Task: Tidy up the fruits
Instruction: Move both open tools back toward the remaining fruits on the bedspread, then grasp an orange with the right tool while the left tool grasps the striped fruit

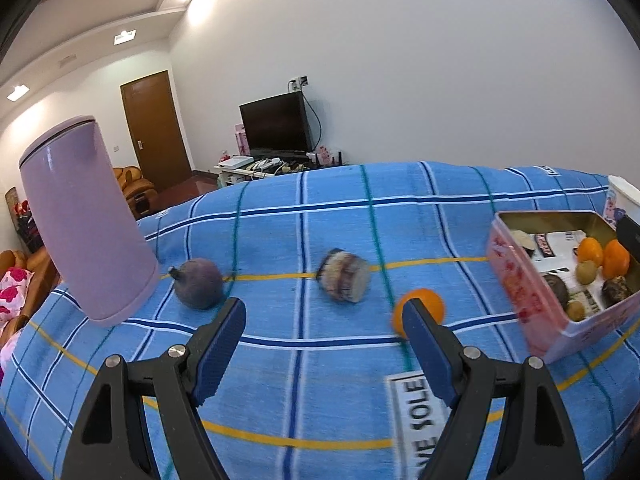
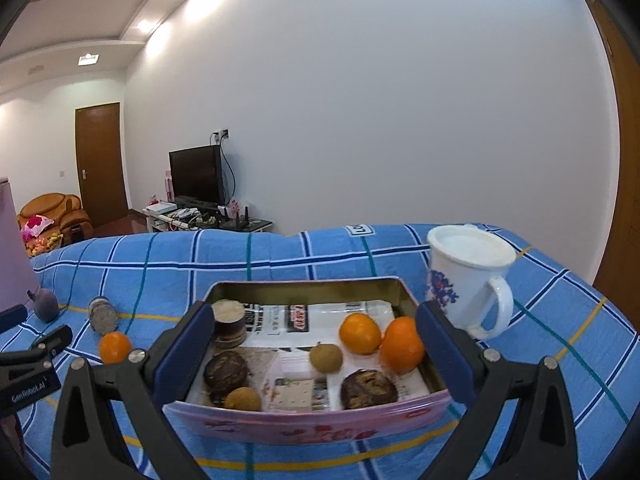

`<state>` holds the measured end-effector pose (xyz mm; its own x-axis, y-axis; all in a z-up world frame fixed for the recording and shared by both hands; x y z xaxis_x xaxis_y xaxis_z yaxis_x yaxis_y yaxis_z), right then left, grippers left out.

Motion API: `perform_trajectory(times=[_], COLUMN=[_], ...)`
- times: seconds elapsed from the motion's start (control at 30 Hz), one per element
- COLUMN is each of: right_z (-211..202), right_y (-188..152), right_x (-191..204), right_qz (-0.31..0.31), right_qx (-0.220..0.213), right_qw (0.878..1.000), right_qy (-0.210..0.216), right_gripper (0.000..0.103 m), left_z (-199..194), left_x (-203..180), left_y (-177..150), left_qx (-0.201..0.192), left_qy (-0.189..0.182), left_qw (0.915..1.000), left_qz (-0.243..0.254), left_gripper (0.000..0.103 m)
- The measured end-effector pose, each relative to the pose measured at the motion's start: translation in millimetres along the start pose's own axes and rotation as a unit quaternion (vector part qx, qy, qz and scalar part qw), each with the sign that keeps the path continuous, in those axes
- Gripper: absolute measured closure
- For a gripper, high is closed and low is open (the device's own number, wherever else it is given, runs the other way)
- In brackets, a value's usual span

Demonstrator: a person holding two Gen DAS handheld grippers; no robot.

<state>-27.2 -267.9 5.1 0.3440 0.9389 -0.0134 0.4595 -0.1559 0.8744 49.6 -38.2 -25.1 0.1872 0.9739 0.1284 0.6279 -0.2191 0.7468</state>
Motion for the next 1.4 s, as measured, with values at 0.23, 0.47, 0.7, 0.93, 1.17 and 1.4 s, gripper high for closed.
perform_trajectory(times=[0.23,0.47,0.7,0.93,1.17,1.4], right_z=[-0.5,-1.7,1.3,9.5,31.7,78.7], right_y=[-3.5,-4.9,-6.3,-7.4,-12.0,-19.0], right_x=[30.8,65.3,102.1,130.4,166.5,186.6], right_qz=[-0.009,-0.014,-0.029,-0.049,-0.093,-0.103], right_qx=[0.009,0.014,0.025,0.047,0.105,0.196], right_qw=[1.0,0.999,0.998,0.995,0.986,0.968], right_qy=[0.01,0.027,0.051,0.068,0.092,0.12], right_gripper=[0.0,0.0,0.0,0.0,0.015,0.033], left_z=[9.2,12.2,16.3,34.0,41.0,38.8], left_x=[24.6,44.1,66.7,111.4,126.5,117.6], left_y=[2.4,1.5,2.1,3.1,2.2,3.9], left_qx=[0.006,0.01,0.011,0.037,0.045,0.04], left_qy=[0.004,0.0,0.006,0.033,0.052,0.041], left_qw=[0.9999,0.9996,0.9992,0.9955,0.9936,0.996], left_qz=[-0.012,-0.027,-0.037,-0.081,-0.09,-0.069], left_gripper=[0.021,0.021,0.021,0.021,0.021,0.021])
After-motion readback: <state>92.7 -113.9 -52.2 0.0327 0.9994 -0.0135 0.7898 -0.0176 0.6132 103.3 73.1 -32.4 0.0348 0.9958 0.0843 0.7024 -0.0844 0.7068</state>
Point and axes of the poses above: each gripper's, at about its wrist camera, not at the fingertips, and z roughly the way its jaws point, x to its left, y to its top, the point moved 3 cm from there along z, roughly the way its jaws point, and after that the axes turned 9 degrees about x, right-handed, at the moved point
